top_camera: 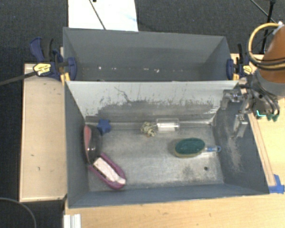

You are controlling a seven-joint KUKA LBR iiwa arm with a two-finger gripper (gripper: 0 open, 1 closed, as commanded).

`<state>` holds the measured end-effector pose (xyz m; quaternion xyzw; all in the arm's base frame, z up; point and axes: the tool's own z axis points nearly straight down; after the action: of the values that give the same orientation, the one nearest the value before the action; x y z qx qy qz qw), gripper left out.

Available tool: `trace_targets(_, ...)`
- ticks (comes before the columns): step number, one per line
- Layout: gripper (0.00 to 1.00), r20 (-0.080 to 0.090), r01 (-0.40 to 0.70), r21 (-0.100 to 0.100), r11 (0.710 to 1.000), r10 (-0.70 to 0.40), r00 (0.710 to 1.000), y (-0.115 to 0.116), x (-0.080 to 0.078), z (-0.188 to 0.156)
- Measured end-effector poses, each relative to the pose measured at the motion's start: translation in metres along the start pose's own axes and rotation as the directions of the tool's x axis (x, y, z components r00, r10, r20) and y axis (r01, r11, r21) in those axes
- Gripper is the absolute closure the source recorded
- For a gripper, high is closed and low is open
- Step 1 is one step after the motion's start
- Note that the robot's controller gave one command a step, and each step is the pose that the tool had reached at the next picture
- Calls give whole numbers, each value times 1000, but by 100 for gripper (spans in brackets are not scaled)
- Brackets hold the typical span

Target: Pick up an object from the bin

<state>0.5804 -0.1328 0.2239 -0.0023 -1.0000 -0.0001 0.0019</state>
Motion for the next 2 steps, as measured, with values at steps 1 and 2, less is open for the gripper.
trace_targets(1, 0, -1, -49, -2, 999, 49, 999, 35, 11, 116)
trace_targets(2, 0, 1, -64, -3, 998, 64, 998, 66, 23, 156)
